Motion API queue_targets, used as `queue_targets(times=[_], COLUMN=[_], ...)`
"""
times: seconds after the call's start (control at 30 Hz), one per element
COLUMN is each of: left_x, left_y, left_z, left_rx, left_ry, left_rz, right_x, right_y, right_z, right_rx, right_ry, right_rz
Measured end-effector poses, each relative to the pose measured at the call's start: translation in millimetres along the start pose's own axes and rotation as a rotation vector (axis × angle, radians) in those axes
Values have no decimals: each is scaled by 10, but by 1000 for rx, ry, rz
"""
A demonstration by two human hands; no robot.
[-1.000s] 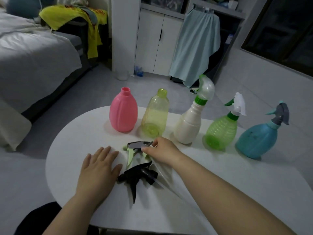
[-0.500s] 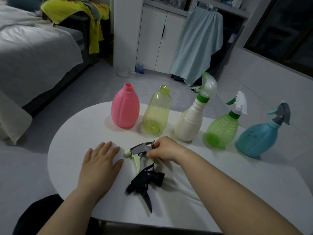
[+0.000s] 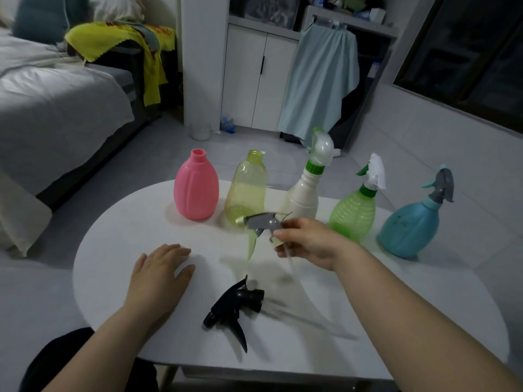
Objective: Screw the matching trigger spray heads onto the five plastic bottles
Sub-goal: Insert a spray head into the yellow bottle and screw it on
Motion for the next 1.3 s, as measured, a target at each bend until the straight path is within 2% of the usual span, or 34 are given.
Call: queue_targets(times=[0.07, 0.23, 0.37, 0.53, 0.7, 0.8, 0.87, 0.93, 1.1, 1.3], left_x=[-103, -365, -290, -201, 100, 126, 78, 61, -39, -108], left_y=[154, 767, 1164, 1273, 1415, 1423, 1426, 1429, 1472, 1566], left_z=[-34, -323, -720, -1072, -1173, -1196, -1197, -1160, -861, -362], left_rx=[-47, 43, 14, -29, 29, 71, 72, 86, 140, 256], left_ry=[49, 191, 115, 180, -33, 31, 111, 123, 60, -73], left_rz=[194, 403, 603, 476, 471, 404, 416, 423, 522, 606], right_x=[-152, -498, -732, -901, -1038, -1080, -1119, -1179, -1324, -1425], right_y=[-116, -308, -369, -308, -310, -344, -407, -466, -673, -1045], right_z=[66, 222, 314, 400, 469, 484, 492, 497, 602, 803], right_rx=[-42, -122, -171, -181, -218, -266, -306, -341, -443, -581], right_ry=[25, 53, 87, 104, 112, 106, 112, 141, 226, 238], right_rz=[-135, -319, -394, -451, -512, -547, -534, -537, -607, -737])
Point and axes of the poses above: each hand's wrist, its own z-axis away from the middle knuckle, its own x-axis out of the palm, y = z × x, the point moved 8 cm from there along -z, towards the middle knuckle, and after that the axes turned 11 degrees about y, right-handed, at the moved point
